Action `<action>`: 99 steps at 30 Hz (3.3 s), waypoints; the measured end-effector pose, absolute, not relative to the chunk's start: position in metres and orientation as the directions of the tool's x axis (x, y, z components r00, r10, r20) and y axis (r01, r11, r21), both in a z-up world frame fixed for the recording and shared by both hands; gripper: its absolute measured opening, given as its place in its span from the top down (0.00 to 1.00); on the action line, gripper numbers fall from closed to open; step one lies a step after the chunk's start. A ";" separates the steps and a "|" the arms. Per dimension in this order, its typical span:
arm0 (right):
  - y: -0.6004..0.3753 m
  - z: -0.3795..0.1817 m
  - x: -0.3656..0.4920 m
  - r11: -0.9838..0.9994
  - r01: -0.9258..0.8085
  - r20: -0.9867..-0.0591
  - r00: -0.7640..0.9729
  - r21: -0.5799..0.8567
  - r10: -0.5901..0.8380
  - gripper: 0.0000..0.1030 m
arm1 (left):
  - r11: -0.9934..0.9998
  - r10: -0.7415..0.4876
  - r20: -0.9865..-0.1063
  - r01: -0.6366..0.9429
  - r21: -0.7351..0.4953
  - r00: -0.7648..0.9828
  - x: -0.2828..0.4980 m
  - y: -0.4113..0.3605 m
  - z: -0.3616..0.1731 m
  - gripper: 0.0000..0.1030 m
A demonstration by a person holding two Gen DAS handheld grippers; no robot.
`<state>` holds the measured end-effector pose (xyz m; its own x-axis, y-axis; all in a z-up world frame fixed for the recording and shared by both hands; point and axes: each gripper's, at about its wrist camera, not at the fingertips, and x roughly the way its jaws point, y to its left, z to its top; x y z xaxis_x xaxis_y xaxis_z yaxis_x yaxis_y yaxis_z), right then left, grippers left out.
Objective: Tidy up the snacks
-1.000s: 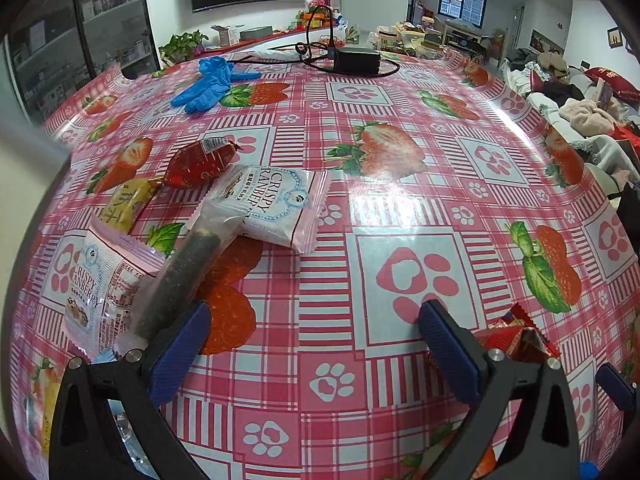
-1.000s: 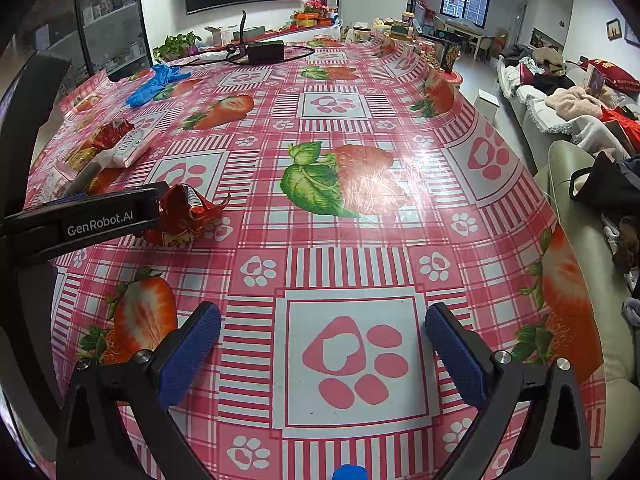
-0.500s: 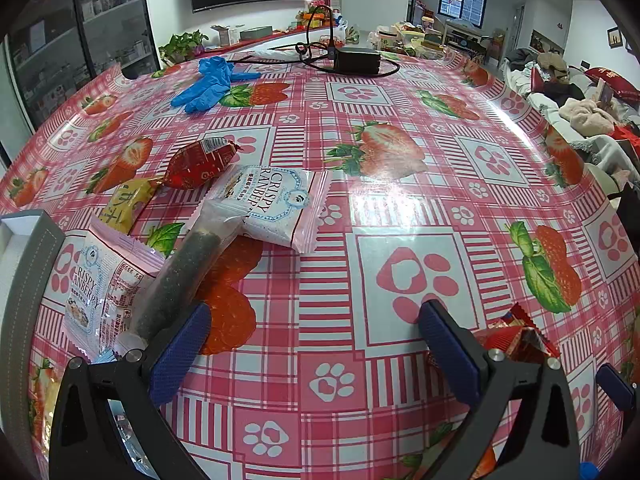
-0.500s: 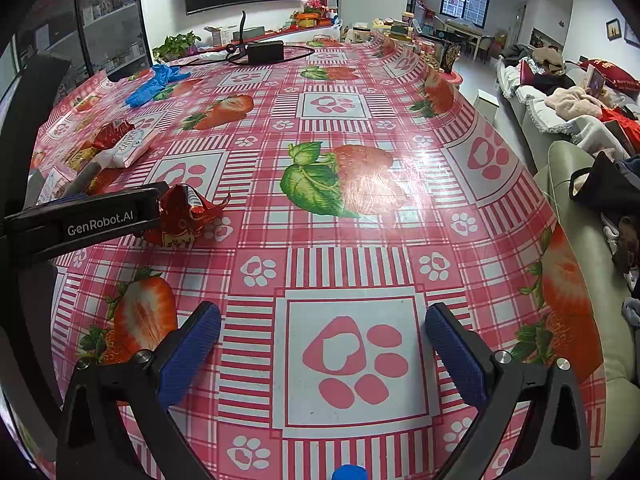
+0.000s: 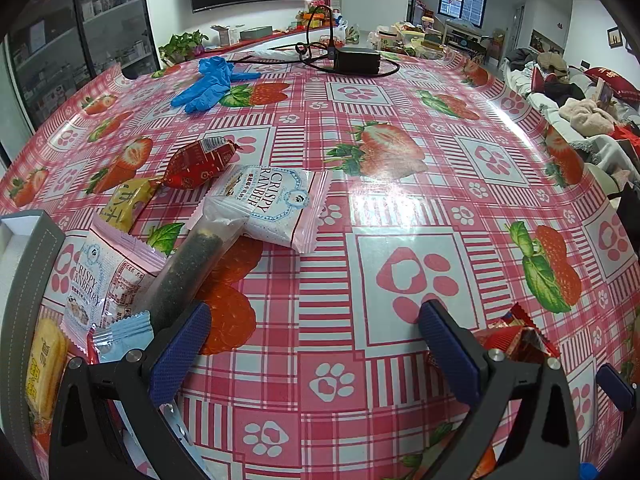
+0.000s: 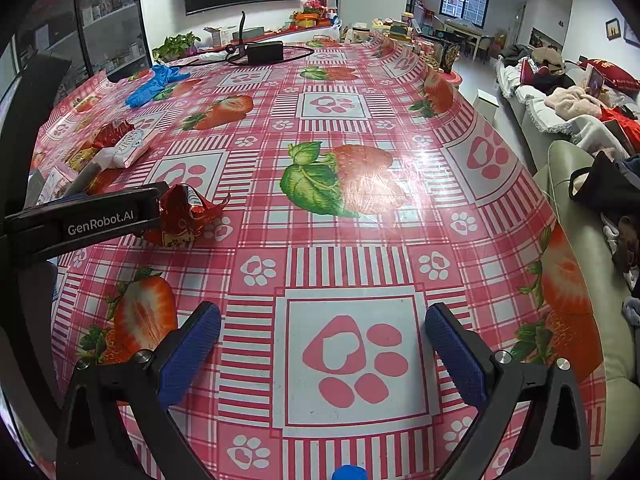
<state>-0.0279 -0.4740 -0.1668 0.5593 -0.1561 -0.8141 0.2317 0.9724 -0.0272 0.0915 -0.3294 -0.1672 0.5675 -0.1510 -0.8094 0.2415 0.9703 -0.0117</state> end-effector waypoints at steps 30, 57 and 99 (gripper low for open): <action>-0.474 -0.167 -0.029 0.972 0.233 -0.813 0.561 -0.027 -0.158 0.00 | 0.958 -0.210 -0.765 0.283 -0.037 0.610 0.029 -0.152 -0.151 0.00; -0.450 -0.141 0.030 0.964 0.212 -0.837 0.547 0.162 0.020 0.00 | 0.959 -0.149 -0.854 0.283 -0.002 0.499 0.070 -0.165 -0.169 0.00; -0.441 -0.151 -0.059 0.984 0.108 -0.826 0.560 0.141 0.057 0.12 | 0.936 -0.275 -0.801 0.340 -0.096 0.532 -0.031 -0.126 -0.131 0.22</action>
<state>-0.0591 -0.4411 -0.1507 0.5602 0.0565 -0.8264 0.1084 0.9841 0.1408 -0.0314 -0.1260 -0.1314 0.5322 -0.2754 -0.8005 0.3400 0.9355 -0.0958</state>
